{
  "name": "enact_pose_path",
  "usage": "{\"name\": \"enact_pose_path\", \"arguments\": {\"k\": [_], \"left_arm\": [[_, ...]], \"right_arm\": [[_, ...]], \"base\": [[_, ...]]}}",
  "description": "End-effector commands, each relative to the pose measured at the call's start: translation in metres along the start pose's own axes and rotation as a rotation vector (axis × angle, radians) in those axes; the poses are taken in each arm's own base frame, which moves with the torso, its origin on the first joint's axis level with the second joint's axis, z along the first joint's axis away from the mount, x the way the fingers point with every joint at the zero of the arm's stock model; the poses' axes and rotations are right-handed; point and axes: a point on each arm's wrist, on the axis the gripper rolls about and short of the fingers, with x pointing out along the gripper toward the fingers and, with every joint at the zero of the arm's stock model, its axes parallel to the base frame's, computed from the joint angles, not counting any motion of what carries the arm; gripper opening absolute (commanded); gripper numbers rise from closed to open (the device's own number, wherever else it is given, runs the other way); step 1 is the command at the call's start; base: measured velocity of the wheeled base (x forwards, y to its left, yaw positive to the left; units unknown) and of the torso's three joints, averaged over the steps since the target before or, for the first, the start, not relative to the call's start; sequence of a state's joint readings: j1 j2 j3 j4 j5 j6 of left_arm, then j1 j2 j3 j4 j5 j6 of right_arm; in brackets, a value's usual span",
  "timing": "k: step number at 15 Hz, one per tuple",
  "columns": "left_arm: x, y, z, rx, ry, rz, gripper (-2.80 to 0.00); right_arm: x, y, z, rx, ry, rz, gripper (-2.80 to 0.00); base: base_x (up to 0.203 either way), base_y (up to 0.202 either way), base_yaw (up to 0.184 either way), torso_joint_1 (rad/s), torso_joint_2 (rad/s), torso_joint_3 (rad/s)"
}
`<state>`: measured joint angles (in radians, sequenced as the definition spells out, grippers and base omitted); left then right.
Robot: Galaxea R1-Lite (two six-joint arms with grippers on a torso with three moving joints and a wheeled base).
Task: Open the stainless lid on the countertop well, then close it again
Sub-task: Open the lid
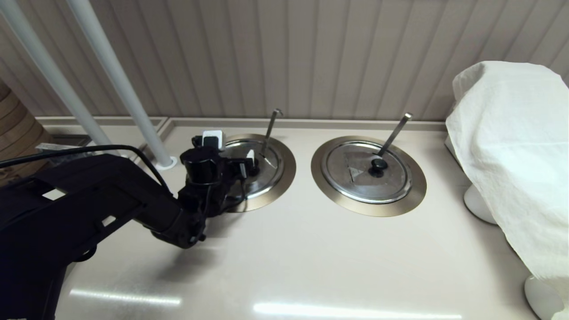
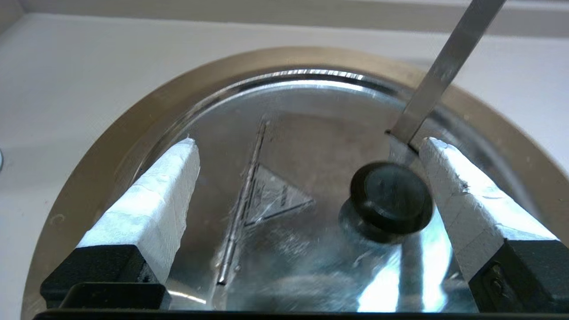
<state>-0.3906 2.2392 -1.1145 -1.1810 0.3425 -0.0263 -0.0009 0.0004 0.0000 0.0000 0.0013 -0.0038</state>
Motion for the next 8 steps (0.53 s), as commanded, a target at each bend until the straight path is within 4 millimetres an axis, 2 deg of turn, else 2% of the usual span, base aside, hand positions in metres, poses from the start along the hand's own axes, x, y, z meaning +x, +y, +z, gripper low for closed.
{"name": "enact_pose_path", "arguments": {"k": [1, 8], "left_arm": [[-0.004, -0.002, -0.01, 0.028, 0.028, -0.02, 0.0], [-0.002, -0.006, -0.028, 0.075, 0.036, -0.034, 0.0]], "right_arm": [[0.0, 0.0, 0.0, -0.001, 0.0, 0.0, 0.0], [0.0, 0.0, 0.0, -0.001, 0.0, 0.0, 0.0]], "base": [[0.0, 0.0, 0.0, 0.0, 0.0, 0.0], [0.0, 0.0, 0.0, 0.0, 0.0, 0.0]]}}
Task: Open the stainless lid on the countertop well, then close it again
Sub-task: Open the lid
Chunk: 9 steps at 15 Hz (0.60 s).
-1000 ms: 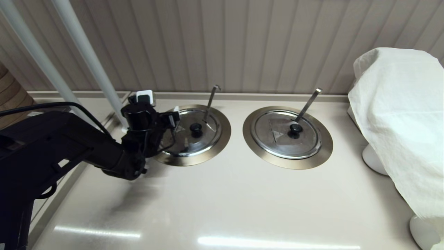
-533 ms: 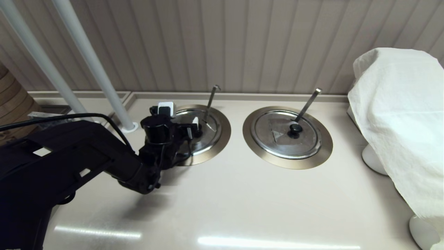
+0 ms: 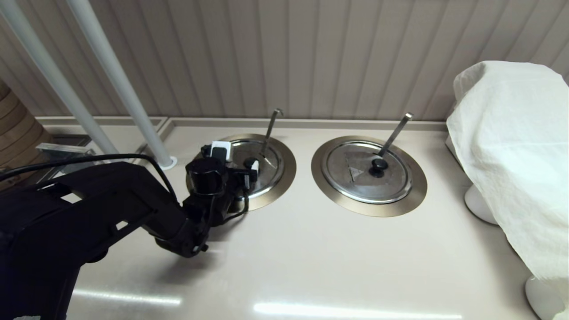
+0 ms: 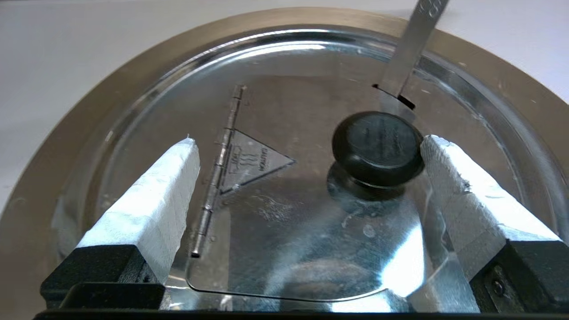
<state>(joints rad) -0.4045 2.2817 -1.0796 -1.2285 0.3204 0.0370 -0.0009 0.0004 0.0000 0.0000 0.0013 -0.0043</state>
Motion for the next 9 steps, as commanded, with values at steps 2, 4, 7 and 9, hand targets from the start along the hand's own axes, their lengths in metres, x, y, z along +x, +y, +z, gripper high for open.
{"name": "enact_pose_path", "arguments": {"k": [2, 4, 7, 9], "left_arm": [[0.004, -0.003, -0.016, 0.022, 0.024, -0.001, 0.0], [0.004, -0.007, -0.016, 0.019, 0.008, -0.008, 0.0], [0.002, -0.017, -0.013, 0.012, -0.008, -0.028, 0.0], [0.007, -0.018, -0.021, 0.015, -0.001, -0.024, 0.0]], "right_arm": [[0.0, 0.0, 0.0, 0.0, 0.0, 0.0, 0.0], [0.0, 0.0, 0.0, 0.0, 0.0, 0.0, 0.0], [0.0, 0.0, 0.0, 0.0, 0.0, 0.0, 0.0], [0.0, 0.0, 0.0, 0.0, 0.0, 0.0, 0.0]], "base": [[0.0, 0.0, 0.0, 0.0, 0.0, 0.0], [0.0, 0.0, 0.0, 0.0, 0.0, 0.0], [0.0, 0.0, 0.0, 0.0, 0.0, 0.0], [0.0, 0.0, 0.0, 0.0, 0.0, 0.0]]}}
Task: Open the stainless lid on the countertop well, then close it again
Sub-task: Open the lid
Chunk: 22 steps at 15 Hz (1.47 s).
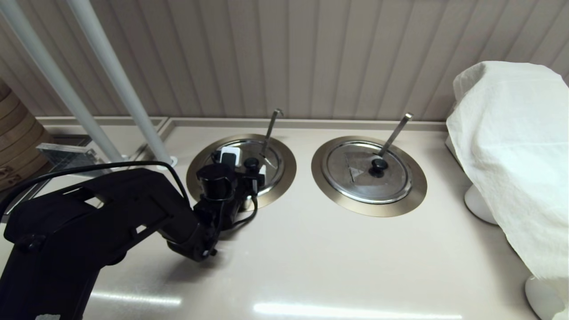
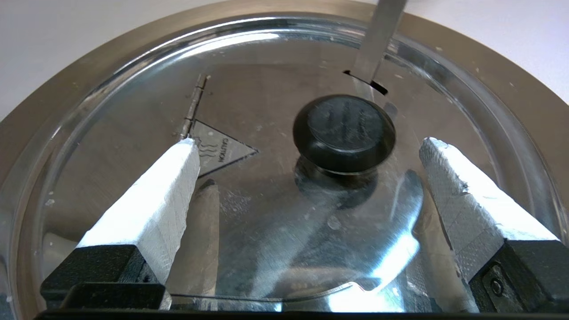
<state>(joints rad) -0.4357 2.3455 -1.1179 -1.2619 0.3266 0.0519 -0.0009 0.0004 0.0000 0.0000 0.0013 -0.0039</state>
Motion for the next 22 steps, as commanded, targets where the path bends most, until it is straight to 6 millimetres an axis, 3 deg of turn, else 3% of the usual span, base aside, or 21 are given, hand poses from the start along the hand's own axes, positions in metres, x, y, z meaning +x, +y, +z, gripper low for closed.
{"name": "enact_pose_path", "arguments": {"k": [1, 12, 22], "left_arm": [[0.004, -0.001, -0.011, 0.008, 0.016, 0.004, 0.0], [0.014, 0.016, -0.005, 0.021, -0.01, 0.052, 0.0], [0.009, 0.023, 0.018, 0.005, -0.056, 0.066, 0.0]], "right_arm": [[0.0, 0.0, 0.0, -0.001, 0.001, 0.0, 0.0], [0.0, 0.0, 0.0, -0.001, 0.0, 0.001, 0.0], [0.0, 0.0, 0.0, -0.001, 0.001, 0.001, 0.0]], "base": [[0.0, 0.0, 0.0, 0.0, 0.0, 0.0], [0.0, 0.0, 0.0, 0.0, 0.0, 0.0], [0.0, 0.0, 0.0, 0.0, 0.0, 0.0]]}}
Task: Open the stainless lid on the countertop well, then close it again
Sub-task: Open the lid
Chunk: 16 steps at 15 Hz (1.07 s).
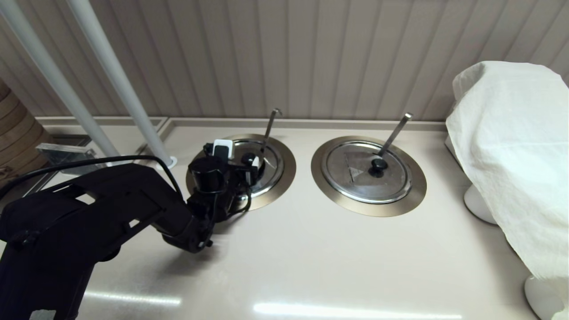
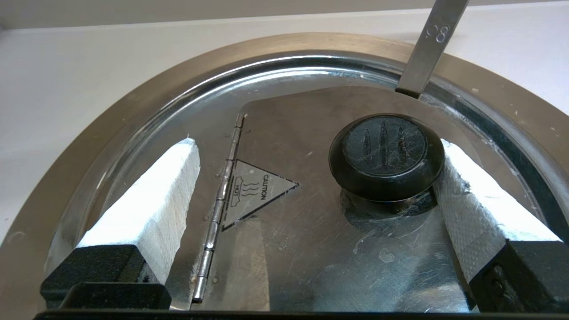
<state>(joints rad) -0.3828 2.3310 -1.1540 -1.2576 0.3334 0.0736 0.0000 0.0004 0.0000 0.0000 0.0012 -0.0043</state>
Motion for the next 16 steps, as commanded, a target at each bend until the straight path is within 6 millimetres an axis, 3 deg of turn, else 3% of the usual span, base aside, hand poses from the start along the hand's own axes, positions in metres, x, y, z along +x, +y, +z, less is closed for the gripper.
{"name": "enact_pose_path", "arguments": {"k": [1, 16], "left_arm": [[-0.001, 0.002, 0.006, -0.006, -0.018, 0.007, 0.0], [0.002, 0.037, 0.016, 0.001, -0.028, 0.075, 0.0]], "right_arm": [[0.0, 0.0, 0.0, 0.0, 0.0, -0.001, 0.0], [0.0, 0.0, 0.0, 0.0, 0.001, 0.0, 0.0]], "base": [[0.0, 0.0, 0.0, 0.0, 0.0, 0.0], [0.0, 0.0, 0.0, 0.0, 0.0, 0.0]]}}
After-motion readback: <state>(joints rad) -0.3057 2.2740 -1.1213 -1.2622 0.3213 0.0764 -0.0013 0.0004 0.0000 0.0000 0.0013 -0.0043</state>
